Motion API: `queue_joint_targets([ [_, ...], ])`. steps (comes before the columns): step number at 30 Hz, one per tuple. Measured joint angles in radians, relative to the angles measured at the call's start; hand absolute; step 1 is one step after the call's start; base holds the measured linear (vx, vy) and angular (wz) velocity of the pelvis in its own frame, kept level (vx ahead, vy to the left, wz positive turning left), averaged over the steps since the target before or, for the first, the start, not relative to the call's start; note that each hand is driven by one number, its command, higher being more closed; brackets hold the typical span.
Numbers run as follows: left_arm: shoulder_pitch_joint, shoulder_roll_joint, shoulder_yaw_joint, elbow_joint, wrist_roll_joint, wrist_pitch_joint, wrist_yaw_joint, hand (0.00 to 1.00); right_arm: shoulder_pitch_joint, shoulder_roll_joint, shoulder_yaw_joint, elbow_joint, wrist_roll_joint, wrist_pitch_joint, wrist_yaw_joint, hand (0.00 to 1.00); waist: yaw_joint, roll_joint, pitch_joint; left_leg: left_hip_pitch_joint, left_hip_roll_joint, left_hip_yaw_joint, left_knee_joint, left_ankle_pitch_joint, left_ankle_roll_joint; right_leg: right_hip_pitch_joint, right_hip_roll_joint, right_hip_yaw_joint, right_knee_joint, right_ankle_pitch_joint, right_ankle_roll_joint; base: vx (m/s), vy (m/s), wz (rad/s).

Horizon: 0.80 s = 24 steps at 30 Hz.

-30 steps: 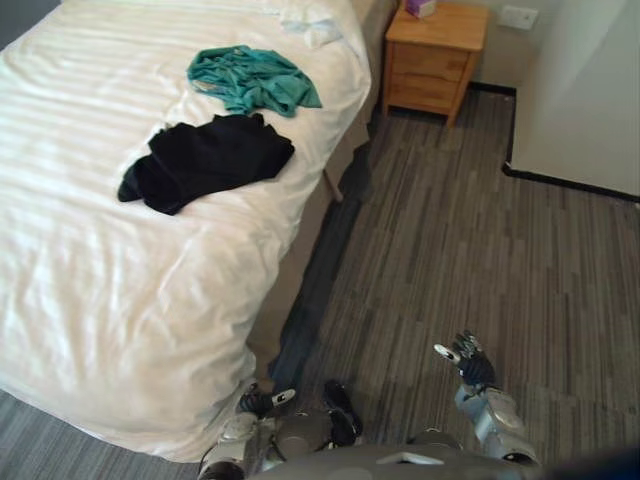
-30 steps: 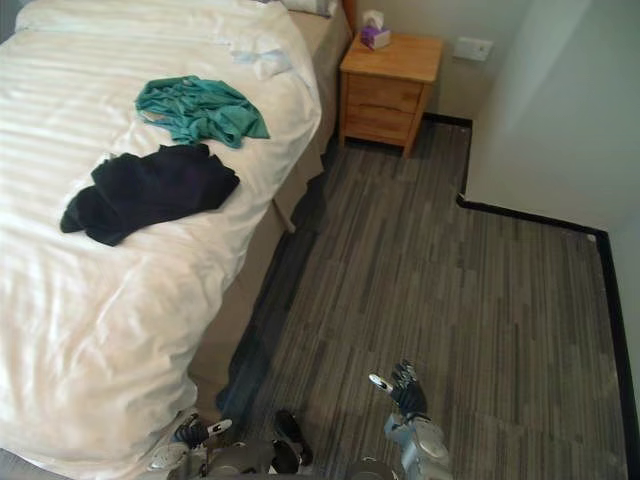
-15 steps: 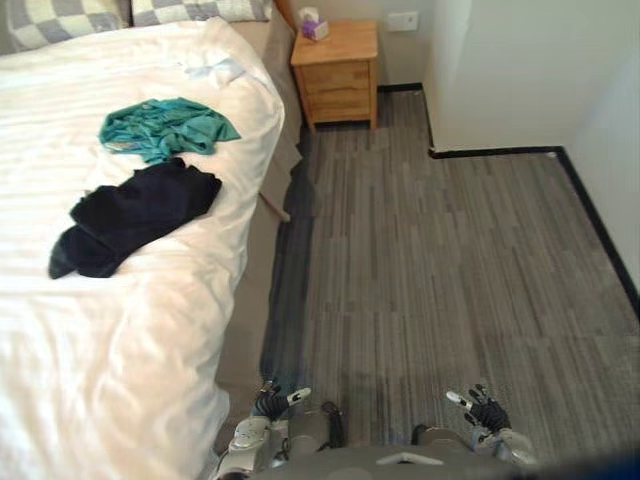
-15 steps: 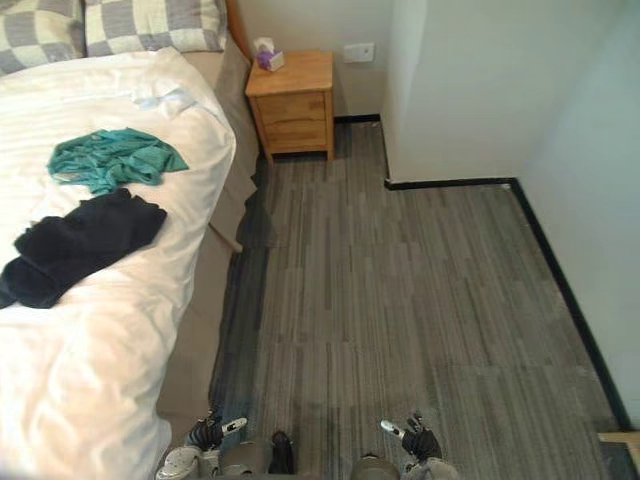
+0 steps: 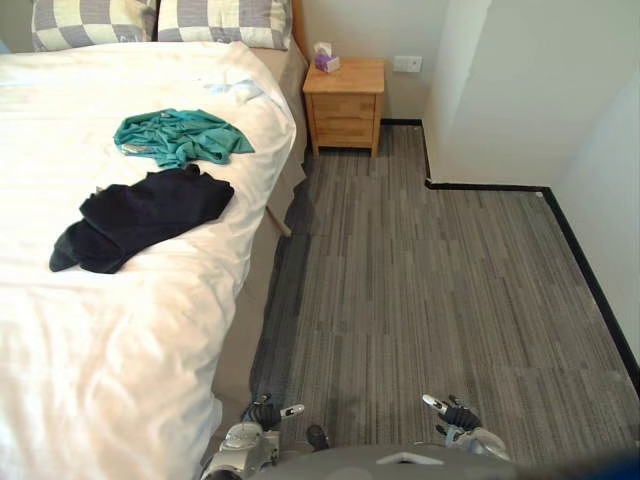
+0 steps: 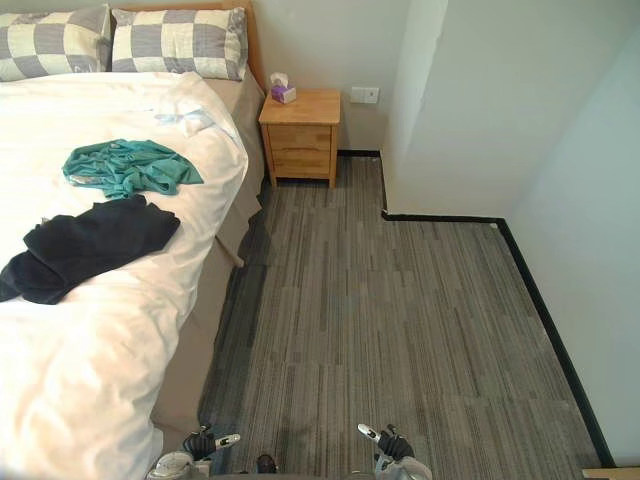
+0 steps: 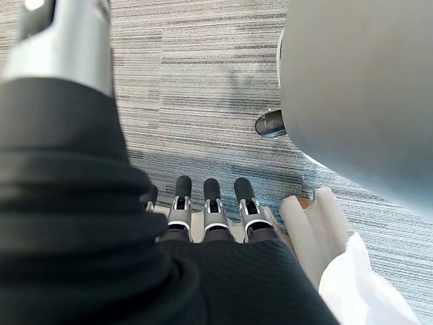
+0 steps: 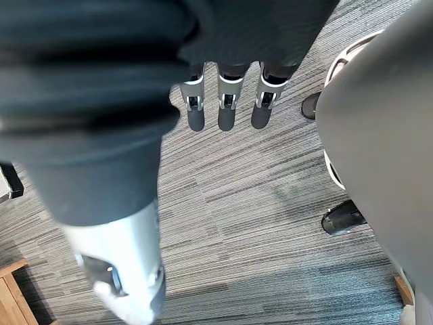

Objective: Tidy the bed and pick cloth on bed and put in laundry

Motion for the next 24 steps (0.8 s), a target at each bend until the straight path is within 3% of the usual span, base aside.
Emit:
queue_joint_targets([
  [5,-0.001,-0.006,0.035,-0.001,-0.021,0.021,-0.010,0.00,-0.001,-0.002,-0.022,0.000,-0.050,0.009,0.030,0.00,0.004,0.002,-0.001,-0.019,-0.001,-0.002,0.000,-0.007,0.002,-0.020,0.000,0.006,-0.003,-0.002,0.001,0.01,0.001,-0.03],
  [8,-0.001,-0.011,0.094,-0.006,-0.047,0.043,-0.012,0.00,0.001,-0.004,-0.039,-0.001,-0.107,0.010,0.062,0.00,0.012,-0.004,-0.005,-0.080,0.011,0.010,0.100,-0.066,0.007,-0.051,-0.004,0.028,0.006,-0.007,-0.001,0.10,0.007,-0.15],
  [10,-0.005,-0.028,0.176,-0.037,-0.070,0.053,-0.014,0.00,0.002,-0.006,-0.039,-0.041,-0.125,0.019,0.076,0.00,0.012,0.012,0.017,-0.262,0.075,0.014,0.454,-0.195,0.020,-0.073,0.015,0.040,0.031,-0.009,-0.015,0.11,0.004,-0.08],
  [11,-0.006,-0.035,0.192,-0.052,-0.073,0.056,-0.017,0.00,0.004,-0.009,-0.038,-0.051,-0.126,0.024,0.076,0.00,0.015,0.018,0.027,-0.299,0.095,0.014,0.555,-0.209,0.021,-0.066,0.021,0.047,0.037,-0.011,-0.020,0.06,0.076,-0.13],
  [12,-0.013,-0.035,0.200,-0.073,-0.081,0.057,-0.023,0.00,0.015,-0.007,-0.034,-0.067,-0.126,0.034,0.077,0.00,0.041,0.021,0.046,-0.359,0.118,0.016,0.717,-0.226,0.013,-0.037,0.014,0.062,0.050,-0.018,-0.033,0.05,0.126,-0.32],
  [13,-0.015,-0.043,0.195,-0.077,-0.078,0.058,-0.032,0.00,0.031,-0.017,-0.034,-0.080,-0.126,0.043,0.077,0.00,0.058,0.024,0.046,-0.362,0.127,0.010,0.719,-0.242,-0.001,-0.033,0.015,0.079,0.067,-0.030,-0.035,0.08,0.174,-0.50],
  [14,-0.007,-0.067,0.193,-0.076,-0.077,0.060,-0.043,0.00,0.048,-0.024,-0.038,-0.103,-0.125,0.052,0.077,0.00,0.066,0.061,0.031,-0.348,0.138,0.009,0.658,-0.243,0.005,-0.038,0.026,0.092,0.092,-0.056,-0.018,0.09,0.122,-0.33],
  [15,-0.006,-0.077,0.189,-0.076,-0.073,0.062,-0.052,0.00,0.049,-0.021,-0.038,-0.122,-0.126,0.054,0.078,0.00,0.057,0.065,0.024,-0.318,0.120,0.012,0.602,-0.250,0.003,-0.045,0.015,0.100,0.111,-0.076,-0.005,0.10,0.092,-0.13],
  [18,-0.006,-0.069,0.200,-0.090,-0.069,0.063,-0.058,0.00,0.052,-0.011,-0.031,-0.148,-0.148,0.065,0.093,0.00,0.063,0.044,0.037,-0.293,0.107,0.042,0.533,-0.246,0.012,-0.070,-0.003,0.111,0.126,-0.089,-0.006,0.04,0.037,0.00],
  [22,-0.004,-0.079,0.236,-0.101,-0.058,0.063,-0.083,0.00,0.064,-0.006,-0.019,-0.149,-0.155,0.074,0.093,0.00,0.087,0.031,0.044,-0.307,0.146,0.102,0.622,-0.256,0.004,-0.042,-0.002,0.134,0.117,-0.093,-0.012,0.03,0.021,-0.16],
  [24,0.002,-0.085,0.245,-0.102,-0.029,0.061,-0.096,0.00,0.063,-0.014,-0.025,-0.157,-0.157,0.074,0.092,0.00,0.091,0.054,0.028,-0.318,0.175,0.148,0.636,-0.283,0.007,-0.046,0.002,0.161,0.127,-0.134,-0.006,0.04,0.089,-0.32],
])
